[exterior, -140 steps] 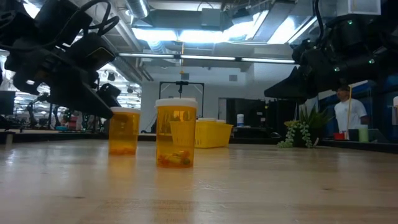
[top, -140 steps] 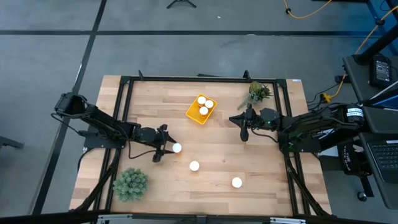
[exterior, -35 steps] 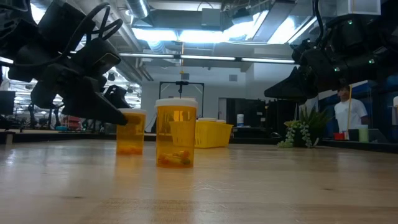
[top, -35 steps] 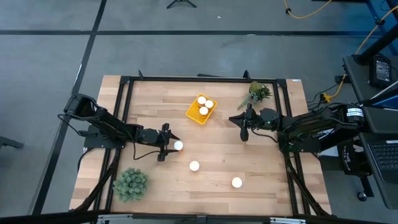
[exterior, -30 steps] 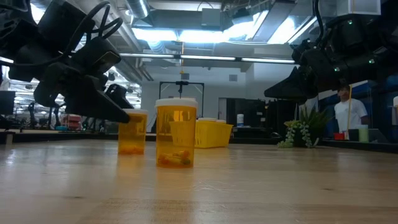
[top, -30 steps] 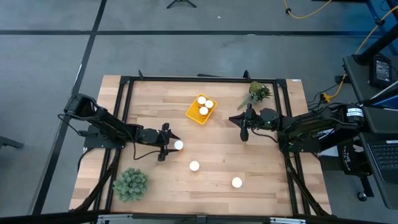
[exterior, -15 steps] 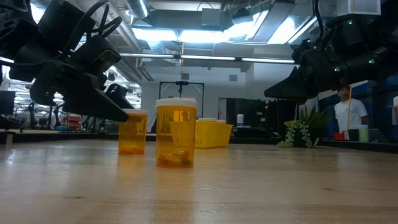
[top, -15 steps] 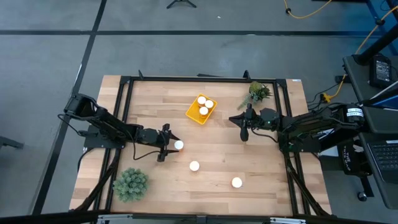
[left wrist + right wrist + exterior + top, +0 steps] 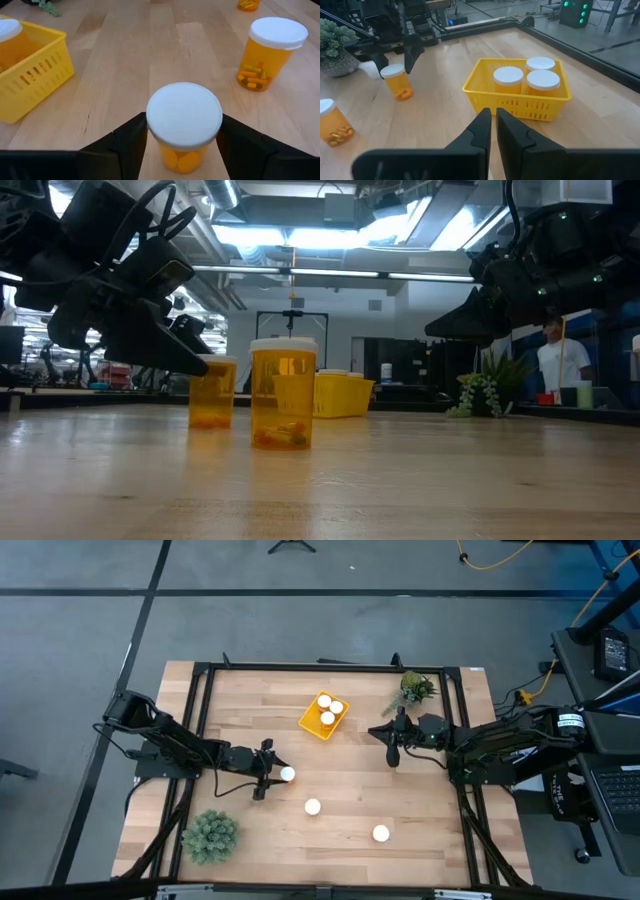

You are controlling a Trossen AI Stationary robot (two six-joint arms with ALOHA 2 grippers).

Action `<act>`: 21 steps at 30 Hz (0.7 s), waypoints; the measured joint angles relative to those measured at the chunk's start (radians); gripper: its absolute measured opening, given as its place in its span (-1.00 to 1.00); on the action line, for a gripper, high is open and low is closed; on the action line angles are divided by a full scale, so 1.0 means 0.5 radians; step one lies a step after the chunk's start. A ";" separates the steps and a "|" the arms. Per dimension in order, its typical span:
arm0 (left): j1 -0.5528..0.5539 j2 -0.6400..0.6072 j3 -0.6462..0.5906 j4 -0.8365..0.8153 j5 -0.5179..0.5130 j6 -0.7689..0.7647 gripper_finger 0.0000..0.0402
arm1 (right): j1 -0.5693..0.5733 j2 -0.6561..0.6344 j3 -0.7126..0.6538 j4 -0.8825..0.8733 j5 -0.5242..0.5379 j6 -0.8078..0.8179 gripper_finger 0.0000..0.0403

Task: Pick and place pill bottles into a basket
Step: Put the top pill bottle into the bin

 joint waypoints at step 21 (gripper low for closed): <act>0.000 -0.098 0.001 -0.002 -0.082 0.013 0.06 | 0.000 0.000 0.000 0.000 0.000 0.001 -0.84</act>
